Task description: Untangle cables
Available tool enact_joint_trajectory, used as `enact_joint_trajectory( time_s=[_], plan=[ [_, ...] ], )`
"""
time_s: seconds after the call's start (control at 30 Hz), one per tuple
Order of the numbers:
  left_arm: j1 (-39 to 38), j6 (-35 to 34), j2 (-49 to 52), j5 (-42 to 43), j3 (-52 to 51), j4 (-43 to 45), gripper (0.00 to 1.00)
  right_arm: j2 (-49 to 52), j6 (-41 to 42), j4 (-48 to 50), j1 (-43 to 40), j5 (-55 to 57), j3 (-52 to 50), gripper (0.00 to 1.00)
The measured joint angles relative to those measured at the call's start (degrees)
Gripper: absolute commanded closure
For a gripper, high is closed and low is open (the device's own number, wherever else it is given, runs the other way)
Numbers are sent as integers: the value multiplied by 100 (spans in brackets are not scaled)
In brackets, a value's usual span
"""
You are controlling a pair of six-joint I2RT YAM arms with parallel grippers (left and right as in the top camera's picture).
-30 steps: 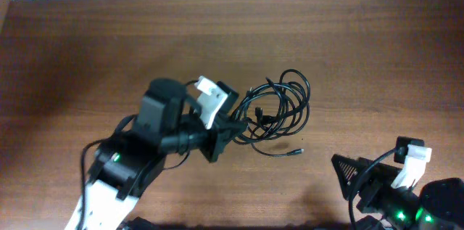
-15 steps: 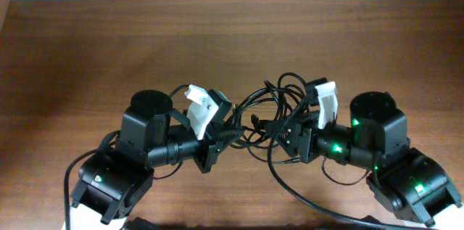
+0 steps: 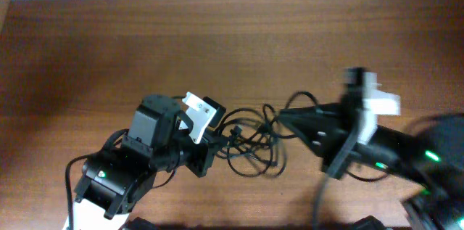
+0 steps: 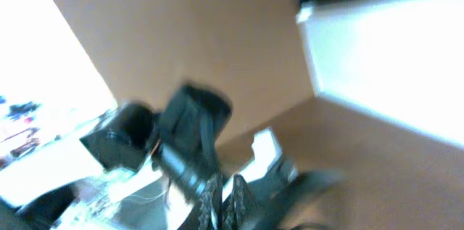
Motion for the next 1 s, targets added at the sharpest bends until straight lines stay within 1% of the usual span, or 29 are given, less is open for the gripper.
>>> enact_joint_trajectory(
  time_s=[0.03,0.1,0.13,0.17,0.2,0.27,0.3,0.33,0.37,0.47,0.5,0.53,0.6,0.63,0.67,0.8,0.97,1.0],
  plan=[
    [-11,0,31,20,7,-76,100,-260,-28,-107,-282,393,81,96],
    [-31,2,52,87,63,-94,100,-420,-46,-798,-643,1344,136,96],
    [-31,0,61,70,72,-83,100,-428,-48,-1405,-844,2079,160,85],
    [-33,0,94,46,72,-17,100,-391,-39,-1926,-975,2712,164,57],
    [-44,0,111,50,68,192,100,-297,-68,-2306,-1027,3453,190,46],
    [-33,4,101,98,17,647,100,-173,-44,-3165,-1106,4033,249,37],
    [-31,4,101,166,7,981,100,-68,-44,-3425,-1123,4218,258,28],
    [-26,4,94,267,7,1294,100,87,-79,-3530,-1123,4236,258,24],
    [-26,7,87,315,7,1386,100,177,-66,-3541,-1126,4113,258,23],
    [-26,4,85,387,7,1427,100,249,-81,-3530,-1134,2990,258,23],
    [-26,4,85,393,7,1486,100,245,-81,-3534,-1139,2312,258,24],
    [-26,-2,85,400,7,1578,100,240,-79,-3534,-1139,1917,258,26],
    [-26,-120,85,413,0,1864,100,240,-74,-3541,-1139,990,258,28],
    [-26,-323,85,417,0,2079,100,240,-79,-3589,-1139,426,260,30],
    [-26,-437,85,428,0,2205,100,240,-70,-3720,-1139,131,260,30],
    [-26,-1231,85,457,-4,2507,100,236,-7,-4024,-1139,-304,264,32],
    [-26,-1902,85,560,-4,2721,100,282,144,-3928,-1139,-345,264,33],
    [-26,-2009,85,706,-4,2874,100,365,155,-3783,-1139,-345,264,35]
  ],
)
